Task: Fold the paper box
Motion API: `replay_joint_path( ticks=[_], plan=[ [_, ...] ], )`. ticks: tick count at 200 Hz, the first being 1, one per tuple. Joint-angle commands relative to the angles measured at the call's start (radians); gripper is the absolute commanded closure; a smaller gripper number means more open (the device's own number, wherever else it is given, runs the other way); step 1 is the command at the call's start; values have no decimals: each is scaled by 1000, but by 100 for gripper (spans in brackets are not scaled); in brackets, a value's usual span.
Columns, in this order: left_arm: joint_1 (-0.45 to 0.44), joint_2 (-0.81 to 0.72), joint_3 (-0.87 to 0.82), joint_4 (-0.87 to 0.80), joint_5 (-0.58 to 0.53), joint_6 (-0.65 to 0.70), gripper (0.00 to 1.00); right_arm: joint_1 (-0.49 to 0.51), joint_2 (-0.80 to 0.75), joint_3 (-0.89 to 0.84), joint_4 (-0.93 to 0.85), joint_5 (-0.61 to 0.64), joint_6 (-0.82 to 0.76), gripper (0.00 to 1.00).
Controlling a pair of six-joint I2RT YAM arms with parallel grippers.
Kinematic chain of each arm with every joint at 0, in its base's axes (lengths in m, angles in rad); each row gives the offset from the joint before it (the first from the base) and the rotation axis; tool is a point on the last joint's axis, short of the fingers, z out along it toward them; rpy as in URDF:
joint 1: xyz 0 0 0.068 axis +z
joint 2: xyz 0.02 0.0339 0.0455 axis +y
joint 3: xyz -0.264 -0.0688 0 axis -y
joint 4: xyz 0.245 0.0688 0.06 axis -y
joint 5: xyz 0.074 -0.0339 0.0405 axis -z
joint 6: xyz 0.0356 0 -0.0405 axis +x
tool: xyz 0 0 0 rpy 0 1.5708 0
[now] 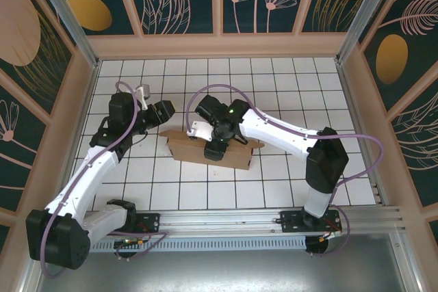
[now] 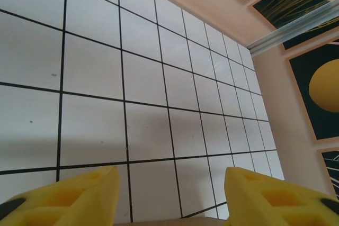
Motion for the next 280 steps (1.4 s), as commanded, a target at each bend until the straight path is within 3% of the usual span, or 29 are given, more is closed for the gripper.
replay_joint_path(
  ticks=[1,25,66,119,144,198,280],
  plan=[
    [-53,-24,20,11,-66,-91,47,-5,11,-32,20,13,-11,37],
    [-128,-14,23,-18,-110,-178,49,-5,10,-51,35,26,-11,37],
    [-182,-62,-83,20,-129,-322,49,-5,-27,-90,83,50,-19,37],
    [-215,-50,-138,29,-179,-344,50,-7,-117,-173,213,91,-29,28],
    [-219,-55,-133,22,-196,-330,50,-6,-181,-219,289,99,-39,22],
    [-219,-82,-31,-6,-211,-248,43,-18,-306,-311,423,87,-85,21],
    [-219,-69,67,-18,-206,-54,39,-68,-298,-302,367,-40,-51,18]
  ],
)
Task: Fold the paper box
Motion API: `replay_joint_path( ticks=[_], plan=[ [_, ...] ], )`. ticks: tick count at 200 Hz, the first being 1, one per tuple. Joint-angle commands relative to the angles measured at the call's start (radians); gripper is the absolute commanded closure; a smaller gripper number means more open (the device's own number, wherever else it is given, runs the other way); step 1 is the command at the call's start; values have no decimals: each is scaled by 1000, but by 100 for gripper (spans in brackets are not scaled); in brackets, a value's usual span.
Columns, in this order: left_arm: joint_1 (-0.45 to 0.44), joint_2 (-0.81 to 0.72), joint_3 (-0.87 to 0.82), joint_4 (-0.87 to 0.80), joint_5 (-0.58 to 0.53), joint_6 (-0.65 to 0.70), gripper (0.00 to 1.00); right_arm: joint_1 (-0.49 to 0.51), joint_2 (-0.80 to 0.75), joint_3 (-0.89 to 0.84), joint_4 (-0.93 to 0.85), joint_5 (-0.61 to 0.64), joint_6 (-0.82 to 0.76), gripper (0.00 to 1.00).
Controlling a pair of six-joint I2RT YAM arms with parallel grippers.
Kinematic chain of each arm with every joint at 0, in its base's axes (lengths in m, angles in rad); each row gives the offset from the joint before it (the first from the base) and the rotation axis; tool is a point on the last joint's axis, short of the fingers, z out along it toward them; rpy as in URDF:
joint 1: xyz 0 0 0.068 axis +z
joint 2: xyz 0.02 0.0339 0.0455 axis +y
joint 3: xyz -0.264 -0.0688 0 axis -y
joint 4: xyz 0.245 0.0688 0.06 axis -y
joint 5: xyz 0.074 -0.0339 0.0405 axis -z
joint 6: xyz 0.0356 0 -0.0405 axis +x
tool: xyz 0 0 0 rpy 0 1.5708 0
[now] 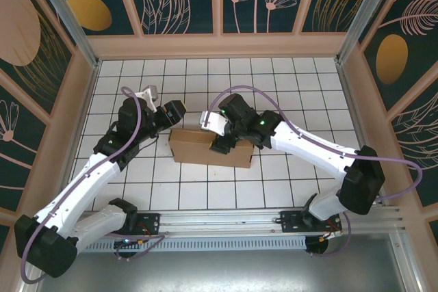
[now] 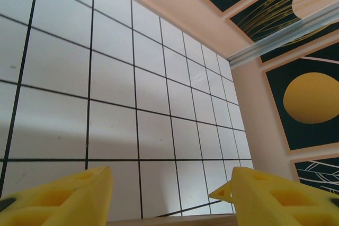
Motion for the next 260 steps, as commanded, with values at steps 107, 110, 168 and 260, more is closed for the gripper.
replay_joint_path(
  ticks=[107,110,168,260],
  plan=[
    [-5,-45,114,-104,-165,146,41,-38,31,-68,26,30,-231,30],
    [-6,-47,118,-107,-173,149,41,-49,31,-63,27,24,-250,29],
    [-5,-80,138,-130,-240,202,41,-200,139,107,-83,-106,-412,35],
    [-5,-86,136,-80,-282,293,40,-244,300,230,-88,-191,-573,37]
  ],
)
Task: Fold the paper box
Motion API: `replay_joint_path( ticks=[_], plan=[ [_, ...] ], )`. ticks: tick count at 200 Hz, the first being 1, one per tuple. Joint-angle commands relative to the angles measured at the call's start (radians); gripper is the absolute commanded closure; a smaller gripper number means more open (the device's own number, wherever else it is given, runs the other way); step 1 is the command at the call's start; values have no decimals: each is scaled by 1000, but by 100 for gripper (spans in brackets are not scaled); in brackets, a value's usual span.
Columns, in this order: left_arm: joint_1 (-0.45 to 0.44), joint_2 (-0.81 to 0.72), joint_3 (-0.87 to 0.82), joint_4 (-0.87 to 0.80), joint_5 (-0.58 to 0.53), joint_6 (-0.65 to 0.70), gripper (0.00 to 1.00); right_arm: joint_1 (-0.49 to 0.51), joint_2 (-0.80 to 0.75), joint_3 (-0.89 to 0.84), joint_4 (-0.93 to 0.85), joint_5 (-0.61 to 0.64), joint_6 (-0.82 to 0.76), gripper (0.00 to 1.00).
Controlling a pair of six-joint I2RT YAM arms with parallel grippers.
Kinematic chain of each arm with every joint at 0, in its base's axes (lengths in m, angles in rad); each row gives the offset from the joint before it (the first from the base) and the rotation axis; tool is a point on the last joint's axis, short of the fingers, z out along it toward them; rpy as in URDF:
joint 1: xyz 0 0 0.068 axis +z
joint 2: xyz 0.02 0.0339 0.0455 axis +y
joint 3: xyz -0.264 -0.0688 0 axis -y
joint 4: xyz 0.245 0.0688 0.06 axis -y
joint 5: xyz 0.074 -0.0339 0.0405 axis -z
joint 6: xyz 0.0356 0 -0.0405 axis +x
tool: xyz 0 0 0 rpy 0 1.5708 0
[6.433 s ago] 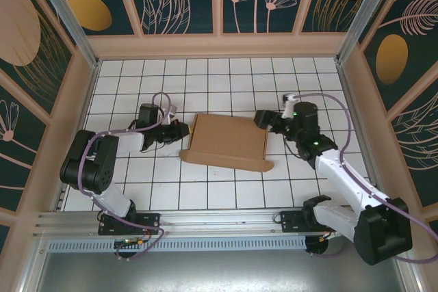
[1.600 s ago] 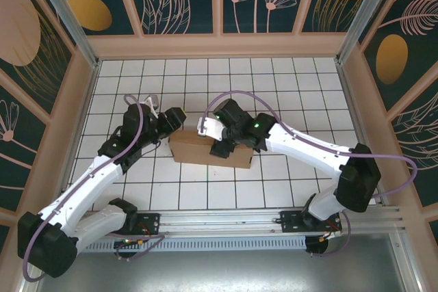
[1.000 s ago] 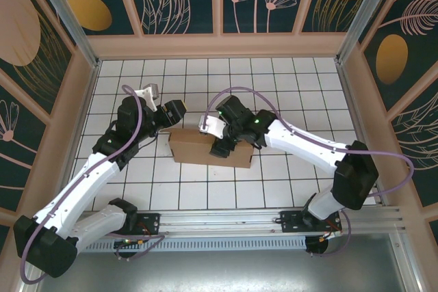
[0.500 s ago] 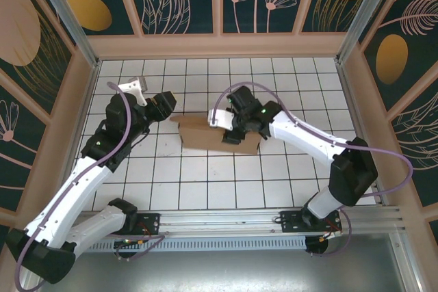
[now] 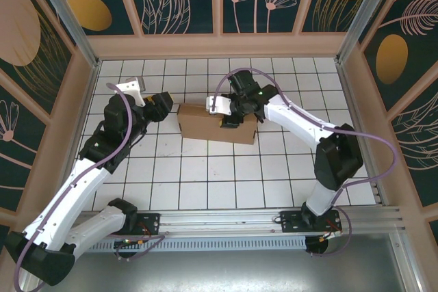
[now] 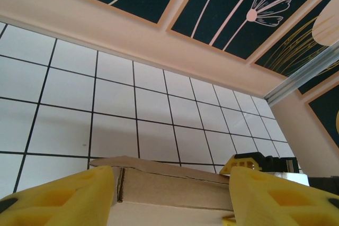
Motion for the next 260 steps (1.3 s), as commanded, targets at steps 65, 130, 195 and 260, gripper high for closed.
replay_joint_path(
  ticks=[65,130,195,260],
  plan=[
    [-5,-36,-4,66,-82,72,39,-11,123,130,-90,47,-205,38],
    [-6,-81,-50,97,-54,93,37,-10,108,133,-75,52,-234,26],
    [-5,-90,-70,118,-9,100,37,-6,68,187,-65,-2,-194,15],
    [-5,-112,-95,164,-34,296,34,-11,-17,208,-11,-80,-72,13]
  ],
)
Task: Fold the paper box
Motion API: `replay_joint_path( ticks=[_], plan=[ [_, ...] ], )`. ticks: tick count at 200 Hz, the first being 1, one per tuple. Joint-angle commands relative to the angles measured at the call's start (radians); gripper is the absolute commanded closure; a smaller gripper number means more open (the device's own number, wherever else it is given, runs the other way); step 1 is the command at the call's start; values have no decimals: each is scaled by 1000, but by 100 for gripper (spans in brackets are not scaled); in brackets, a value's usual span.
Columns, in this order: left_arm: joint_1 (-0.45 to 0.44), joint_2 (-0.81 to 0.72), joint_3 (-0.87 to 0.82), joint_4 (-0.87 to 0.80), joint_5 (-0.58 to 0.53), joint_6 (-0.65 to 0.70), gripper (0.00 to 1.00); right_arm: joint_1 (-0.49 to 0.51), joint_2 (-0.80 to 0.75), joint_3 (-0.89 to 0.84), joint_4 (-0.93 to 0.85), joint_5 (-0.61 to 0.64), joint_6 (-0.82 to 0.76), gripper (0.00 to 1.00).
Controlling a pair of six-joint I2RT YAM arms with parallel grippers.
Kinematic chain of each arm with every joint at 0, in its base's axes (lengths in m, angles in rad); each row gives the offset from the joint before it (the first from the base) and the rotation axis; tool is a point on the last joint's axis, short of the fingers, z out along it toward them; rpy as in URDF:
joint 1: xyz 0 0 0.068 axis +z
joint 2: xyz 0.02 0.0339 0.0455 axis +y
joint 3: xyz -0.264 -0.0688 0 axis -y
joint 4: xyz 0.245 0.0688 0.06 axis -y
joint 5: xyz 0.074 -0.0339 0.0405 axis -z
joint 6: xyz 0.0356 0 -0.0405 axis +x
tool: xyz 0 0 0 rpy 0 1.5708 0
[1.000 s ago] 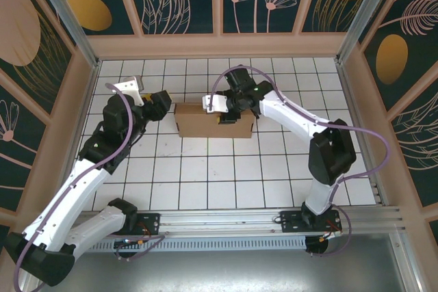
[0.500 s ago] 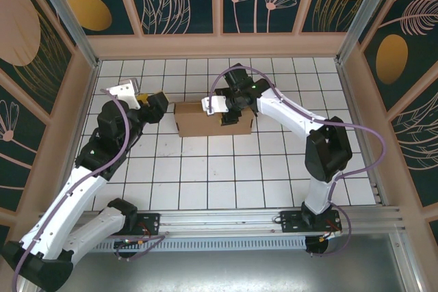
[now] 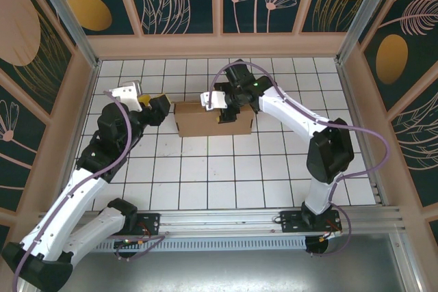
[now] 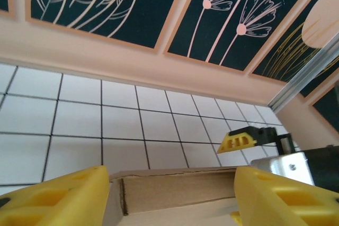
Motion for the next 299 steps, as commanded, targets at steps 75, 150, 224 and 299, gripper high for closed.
replay_joint_path(
  ticks=[75,150,224,299],
  plan=[
    [-5,-64,-120,184,55,444,26,-24,-534,-404,732,-149,1040,30],
    [160,-21,-237,283,248,654,28,-93,-795,-610,663,-172,1183,38],
    [348,127,-215,311,639,1019,31,-99,-863,-559,465,-136,963,51],
    [394,363,-52,122,827,1291,41,-98,-939,-517,350,-166,935,52]
  ],
)
